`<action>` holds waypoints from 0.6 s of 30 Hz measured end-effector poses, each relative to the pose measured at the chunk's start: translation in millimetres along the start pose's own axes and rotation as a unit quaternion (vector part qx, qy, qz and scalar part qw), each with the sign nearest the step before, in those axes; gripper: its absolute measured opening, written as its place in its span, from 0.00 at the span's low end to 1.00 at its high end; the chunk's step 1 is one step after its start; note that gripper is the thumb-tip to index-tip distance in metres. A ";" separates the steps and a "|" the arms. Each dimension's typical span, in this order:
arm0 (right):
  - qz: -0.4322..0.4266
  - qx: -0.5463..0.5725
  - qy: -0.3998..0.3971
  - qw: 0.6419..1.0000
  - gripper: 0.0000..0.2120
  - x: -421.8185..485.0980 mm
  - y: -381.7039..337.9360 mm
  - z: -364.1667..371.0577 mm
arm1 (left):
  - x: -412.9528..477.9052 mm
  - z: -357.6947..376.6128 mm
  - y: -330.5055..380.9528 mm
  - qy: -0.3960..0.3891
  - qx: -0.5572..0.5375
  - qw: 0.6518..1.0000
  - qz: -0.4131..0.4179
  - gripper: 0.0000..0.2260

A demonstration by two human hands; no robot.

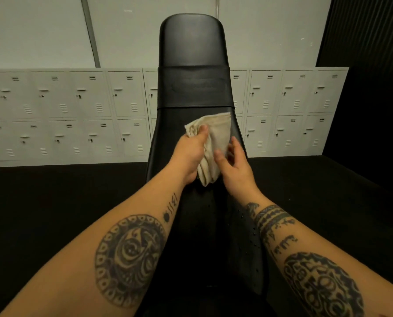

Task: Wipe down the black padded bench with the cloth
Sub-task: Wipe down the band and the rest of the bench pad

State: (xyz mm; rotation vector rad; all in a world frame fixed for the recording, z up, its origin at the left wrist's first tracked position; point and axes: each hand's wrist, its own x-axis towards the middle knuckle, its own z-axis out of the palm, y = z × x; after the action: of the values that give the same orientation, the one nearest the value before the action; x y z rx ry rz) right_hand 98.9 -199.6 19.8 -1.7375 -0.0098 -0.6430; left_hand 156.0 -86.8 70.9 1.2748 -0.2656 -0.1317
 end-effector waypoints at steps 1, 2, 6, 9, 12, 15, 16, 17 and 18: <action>-0.035 -0.055 0.021 0.998 0.41 1.5 -7.1 5.1 | -1.5 2.1 8.3 -0.010 -0.014 1.000 0.011 0.14; -0.078 -0.129 0.057 0.987 0.41 2.3 -13.4 9.9 | -3.5 4.6 13.9 -0.013 -0.021 1.000 0.017 0.14; -0.116 -0.173 0.069 0.976 0.37 3.5 -30.3 24.0 | -14.4 8.1 13.0 -0.066 -0.083 0.994 -0.015 0.18; -0.053 -0.170 0.031 0.983 0.45 8.9 -24.8 26.2 | -20.7 3.1 5.6 -0.124 -0.132 0.983 -0.042 0.27; -0.081 -0.210 0.043 0.973 0.37 14.5 -17.9 22.4 | -18.4 -4.4 4.1 -0.136 -0.110 0.983 -0.050 0.35; -0.133 -0.307 0.083 0.939 0.30 17.9 -10.5 14.3 | -15.4 -12.9 4.6 -0.031 0.082 0.996 0.021 0.27; -0.138 -0.354 0.102 0.919 0.29 16.8 -6.7 10.4 | -13.1 -18.6 3.5 0.025 0.176 0.982 0.067 0.22; -0.142 -0.398 0.117 0.899 0.29 16.4 -1.9 7.3 | -8.7 -26.7 0.8 0.080 0.284 0.949 0.113 0.17; -0.144 -0.437 0.117 0.880 0.27 14.4 4.9 5.0 | -4.5 -36.4 -4.0 0.125 0.385 0.904 0.138 0.15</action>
State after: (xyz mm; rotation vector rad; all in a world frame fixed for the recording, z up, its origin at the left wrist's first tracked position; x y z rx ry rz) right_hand 114.7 -201.2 20.8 -2.5383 0.2269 -1.2005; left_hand 161.7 -53.2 56.9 2.0007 -0.2836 0.4241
